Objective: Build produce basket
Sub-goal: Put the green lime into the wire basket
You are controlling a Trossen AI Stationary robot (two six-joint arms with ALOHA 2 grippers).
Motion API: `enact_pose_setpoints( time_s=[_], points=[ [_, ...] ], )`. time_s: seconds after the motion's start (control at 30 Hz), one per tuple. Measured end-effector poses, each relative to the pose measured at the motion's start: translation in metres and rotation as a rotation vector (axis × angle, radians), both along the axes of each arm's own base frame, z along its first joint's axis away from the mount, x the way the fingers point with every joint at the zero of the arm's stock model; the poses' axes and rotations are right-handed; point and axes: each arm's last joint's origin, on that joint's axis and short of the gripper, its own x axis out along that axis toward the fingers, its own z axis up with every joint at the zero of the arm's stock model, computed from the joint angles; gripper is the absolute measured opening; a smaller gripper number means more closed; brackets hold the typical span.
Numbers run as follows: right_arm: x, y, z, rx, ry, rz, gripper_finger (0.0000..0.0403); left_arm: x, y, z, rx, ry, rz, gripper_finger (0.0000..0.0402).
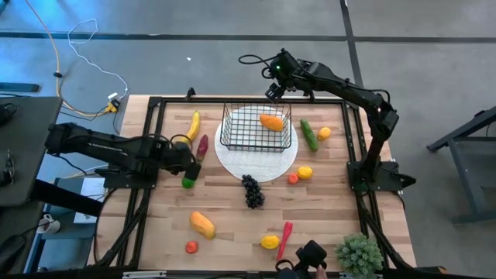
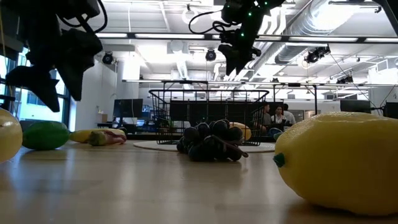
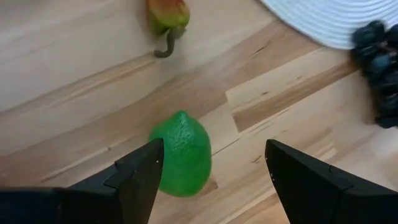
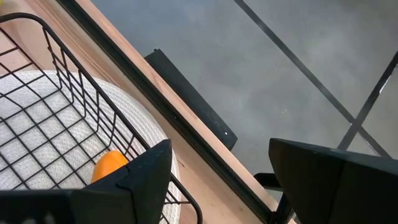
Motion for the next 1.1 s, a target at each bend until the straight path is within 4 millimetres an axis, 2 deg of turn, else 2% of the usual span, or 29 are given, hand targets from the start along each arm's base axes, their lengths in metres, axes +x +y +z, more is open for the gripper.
enact_pose_setpoints(
  time_s=[0.83, 0.97, 1.1],
  points=[
    [0.0, 0.0, 0.0, 0.007, -0.003, 0.005, 0.025, 0.02, -0.02, -0.042, -0.027, 0.279, 0.04, 0.0267],
    [0.0, 0.0, 0.0, 0.007, -0.002, 0.005, 0.025, 0.023, -0.02, -0.049, -0.02, 0.315, 0.042, 0.0249],
    [0.0, 0.0, 0.0, 0.009, 0.002, 0.006, 0.025, 0.025, -0.02, -0.052, -0.015, 0.32, 0.027, 0.0212]
  ],
)
